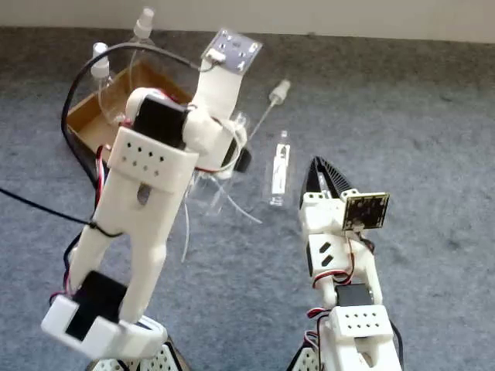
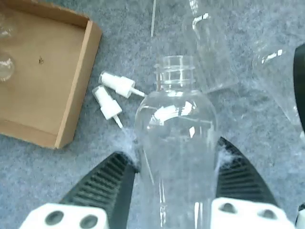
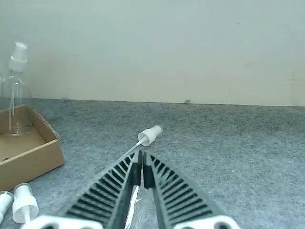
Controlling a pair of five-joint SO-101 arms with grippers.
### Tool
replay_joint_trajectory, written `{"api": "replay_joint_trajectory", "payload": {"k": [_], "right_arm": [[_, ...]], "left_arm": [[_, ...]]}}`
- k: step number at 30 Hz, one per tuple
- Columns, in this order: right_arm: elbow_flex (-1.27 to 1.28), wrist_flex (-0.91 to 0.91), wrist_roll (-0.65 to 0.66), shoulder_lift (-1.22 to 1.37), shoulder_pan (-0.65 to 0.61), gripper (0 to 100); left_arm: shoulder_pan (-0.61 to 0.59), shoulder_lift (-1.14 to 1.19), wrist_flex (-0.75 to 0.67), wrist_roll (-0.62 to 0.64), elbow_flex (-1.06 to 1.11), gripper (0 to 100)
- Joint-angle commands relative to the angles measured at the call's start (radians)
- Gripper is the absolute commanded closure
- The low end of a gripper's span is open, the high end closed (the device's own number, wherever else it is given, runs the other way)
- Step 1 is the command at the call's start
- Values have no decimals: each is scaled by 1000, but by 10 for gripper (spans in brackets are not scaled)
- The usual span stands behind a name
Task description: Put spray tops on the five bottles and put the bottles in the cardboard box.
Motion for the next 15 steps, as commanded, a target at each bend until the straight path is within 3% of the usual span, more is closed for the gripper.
{"api": "replay_joint_trajectory", "payload": {"k": [1,6,15], "right_arm": [[119,-1,8,-8,-7,990],[119,-1,8,-8,-7,990],[119,-1,9,-7,-7,990]], "left_arm": [[15,-147,-2,-2,188,885],[8,-255,-107,-3,473,885],[12,-383,-575,-3,1000,885]]}}
